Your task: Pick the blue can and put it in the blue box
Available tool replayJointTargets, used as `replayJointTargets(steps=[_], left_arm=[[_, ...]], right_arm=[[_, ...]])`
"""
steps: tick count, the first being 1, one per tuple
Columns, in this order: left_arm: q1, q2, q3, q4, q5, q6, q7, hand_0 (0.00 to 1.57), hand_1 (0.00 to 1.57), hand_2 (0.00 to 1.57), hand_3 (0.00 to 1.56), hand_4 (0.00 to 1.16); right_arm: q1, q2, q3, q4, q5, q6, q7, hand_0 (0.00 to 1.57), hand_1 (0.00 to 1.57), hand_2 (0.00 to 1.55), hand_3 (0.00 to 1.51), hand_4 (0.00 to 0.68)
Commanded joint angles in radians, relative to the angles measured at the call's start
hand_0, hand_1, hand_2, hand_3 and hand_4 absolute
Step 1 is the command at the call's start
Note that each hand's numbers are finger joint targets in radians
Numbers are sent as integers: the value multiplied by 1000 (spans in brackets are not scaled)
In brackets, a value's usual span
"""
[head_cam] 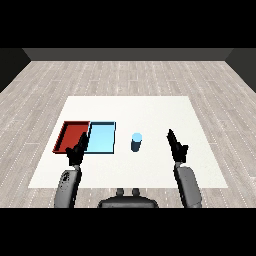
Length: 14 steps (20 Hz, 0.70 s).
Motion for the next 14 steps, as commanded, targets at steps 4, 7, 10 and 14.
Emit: replayJointTargets(steps=[4,7,10,14], left_arm=[[10,-12,-8,-16,-34,-4,-26,0,0,0,0,0],[-61,-41,-7,-110,13,-21,-181,0,0,0,0,0],[-20,-34,15,-46,17,-47,-308,0,0,0,0,0],[21,-30,15,-37,32,-89,-388,0,0,0,0,0]], right_arm=[[134,-38,-26,-100,-22,93,-23,0,0,0,0,0],[121,18,-39,-182,-187,178,-152,0,0,0,0,0],[163,-3,-57,-145,-241,267,-227,0,0,0,0,0],[217,-42,-109,-187,-286,321,-242,0,0,0,0,0]])
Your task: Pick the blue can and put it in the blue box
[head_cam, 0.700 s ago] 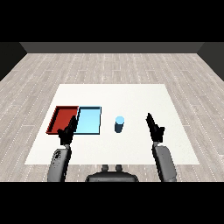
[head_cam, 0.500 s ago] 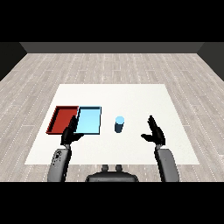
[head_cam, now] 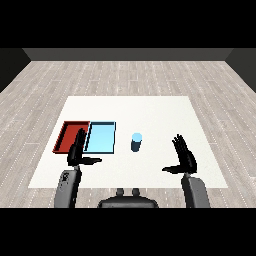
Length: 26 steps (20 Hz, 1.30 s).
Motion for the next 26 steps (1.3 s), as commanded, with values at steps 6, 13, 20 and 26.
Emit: replayJointTargets(steps=[6,13,20,26], left_arm=[[12,-31,-19,-11,-22,3,-71,0,0,0,0,0],[78,-30,-11,-93,19,-22,-45,0,0,0,0,0],[10,-49,3,-37,15,7,-64,0,0,0,0,0],[65,-21,32,-39,32,-33,-101,0,0,0,0,0]], right_arm=[[-6,-31,-83,-8,-108,89,20,0,0,0,0,0],[-74,61,-19,128,-17,26,-15,0,0,0,0,0],[-213,57,-57,239,-83,7,69,0,0,0,0,0],[-307,131,11,334,-49,-110,53,0,0,0,0,0]])
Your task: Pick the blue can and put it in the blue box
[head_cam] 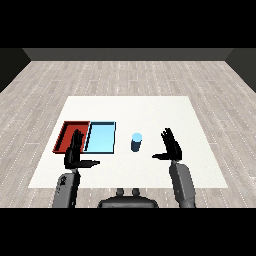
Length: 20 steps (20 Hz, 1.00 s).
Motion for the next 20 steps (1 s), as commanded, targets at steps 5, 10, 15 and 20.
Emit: replayJointTargets(steps=[5,10,15,20], left_arm=[[40,-6,-35,-96,-25,7,49,0,0,0,0,0],[-21,26,46,-2,42,-36,21,0,0,0,0,0],[-11,27,42,-11,47,-46,29,0,0,0,0,0],[3,-5,9,63,-12,-24,-68,0,0,0,0,0]], right_arm=[[-140,32,7,156,2,-77,-11,0,0,0,0,0],[-99,35,99,132,-26,-135,-39,0,0,0,0,0],[-200,35,113,322,-48,-113,-106,0,0,0,0,0],[-351,35,111,518,-28,-134,-173,0,0,0,0,0]])
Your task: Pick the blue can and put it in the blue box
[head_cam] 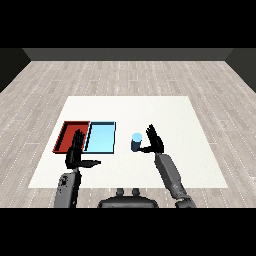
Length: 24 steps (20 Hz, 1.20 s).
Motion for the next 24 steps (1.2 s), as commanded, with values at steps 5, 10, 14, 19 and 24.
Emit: replayJointTargets(steps=[5,10,14,19,24], left_arm=[[27,11,8,-74,27,-12,50,0,0,0,0,0],[40,18,25,-49,43,-36,22,0,0,0,0,0],[-36,11,29,28,22,-13,4,0,0,0,0,0],[-55,3,18,-14,27,7,80,0,0,0,0,0],[19,12,29,18,55,-55,-22,0,0,0,0,0]], right_arm=[[-96,1,179,175,-69,-150,-107,0,0,0,0,0],[-172,1,173,264,-123,-134,-118,0,0,0,0,0],[-229,1,208,349,-150,-158,-151,0,0,0,0,0],[-213,1,350,274,-249,-255,-110,0,0,0,0,0],[-231,1,312,328,-213,-194,-125,0,0,0,0,0]])
